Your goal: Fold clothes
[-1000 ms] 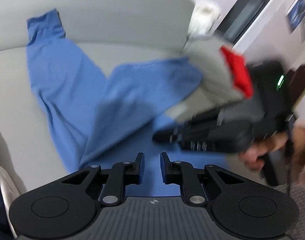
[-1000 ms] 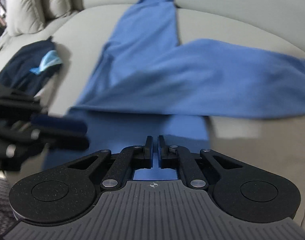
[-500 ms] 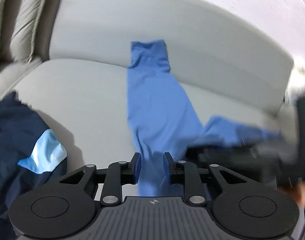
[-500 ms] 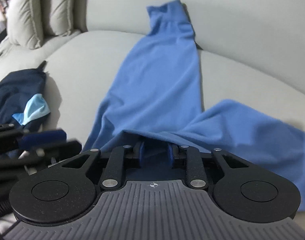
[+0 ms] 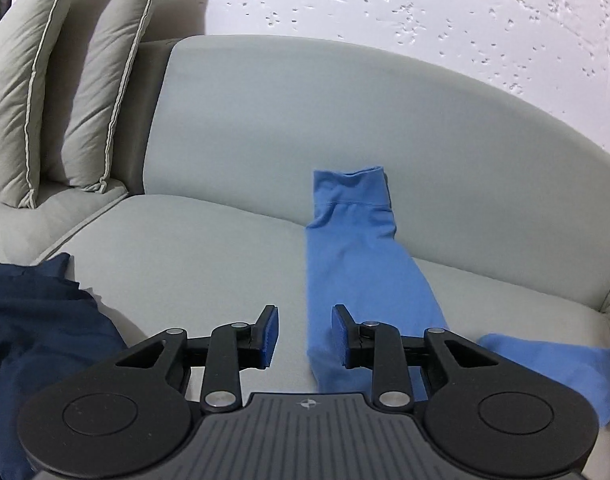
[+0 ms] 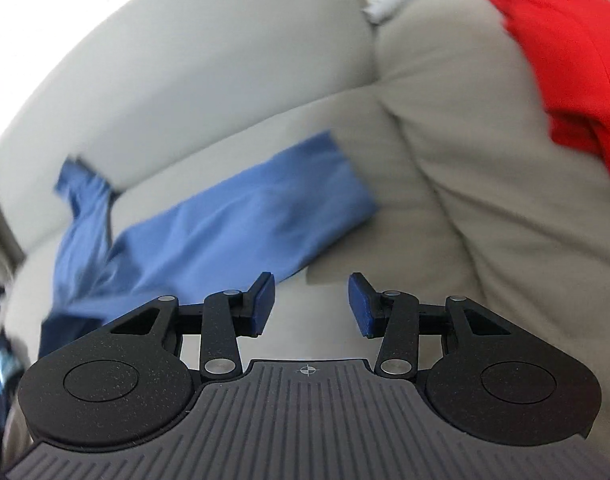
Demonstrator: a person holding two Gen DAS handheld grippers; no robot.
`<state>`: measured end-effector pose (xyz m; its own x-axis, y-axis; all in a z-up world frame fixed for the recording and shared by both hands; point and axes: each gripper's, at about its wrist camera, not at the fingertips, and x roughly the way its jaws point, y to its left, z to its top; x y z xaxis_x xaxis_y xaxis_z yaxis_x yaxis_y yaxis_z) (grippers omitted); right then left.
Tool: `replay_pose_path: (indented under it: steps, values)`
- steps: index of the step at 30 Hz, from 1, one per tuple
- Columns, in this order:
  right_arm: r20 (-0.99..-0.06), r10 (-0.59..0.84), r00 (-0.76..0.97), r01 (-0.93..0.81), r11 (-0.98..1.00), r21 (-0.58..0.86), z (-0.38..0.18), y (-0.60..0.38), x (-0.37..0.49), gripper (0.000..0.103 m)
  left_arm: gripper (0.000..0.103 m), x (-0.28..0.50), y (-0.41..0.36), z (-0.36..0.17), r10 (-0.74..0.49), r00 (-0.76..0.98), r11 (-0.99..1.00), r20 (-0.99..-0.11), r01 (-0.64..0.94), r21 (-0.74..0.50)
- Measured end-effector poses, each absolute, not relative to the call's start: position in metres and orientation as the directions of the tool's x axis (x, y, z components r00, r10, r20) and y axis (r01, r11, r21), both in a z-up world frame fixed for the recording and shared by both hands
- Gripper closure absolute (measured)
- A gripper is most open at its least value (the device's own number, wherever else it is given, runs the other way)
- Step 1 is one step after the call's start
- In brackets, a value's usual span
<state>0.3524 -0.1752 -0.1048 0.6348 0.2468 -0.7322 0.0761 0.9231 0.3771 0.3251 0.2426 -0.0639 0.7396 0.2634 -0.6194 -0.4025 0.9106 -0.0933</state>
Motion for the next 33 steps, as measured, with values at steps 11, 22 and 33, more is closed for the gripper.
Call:
replay_pose_path:
  steps: [11, 22, 33]
  values:
    - [-0.571, 0.392, 0.722, 0.168, 0.701, 0.693, -0.153, -0.218, 0.381, 0.071, 0.073, 0.335, 0.25, -0.079, 0.296, 0.677, 0.869, -0.674, -0.483, -0.104]
    - [-0.533, 0.437, 0.724, -0.07, 0.816, 0.573, -0.023, -0.122, 0.409, 0.1, 0.073, 0.317, 0.28, -0.076, 0.313, 0.671, 0.836, -0.672, -0.53, -0.14]
    - [-0.575, 0.48, 0.662, -0.322, 0.876, 0.36, 0.075, 0.13, 0.51, 0.101, 0.073, 0.296, 0.318, -0.089, 0.276, 0.668, 0.836, -0.691, -0.522, -0.171]
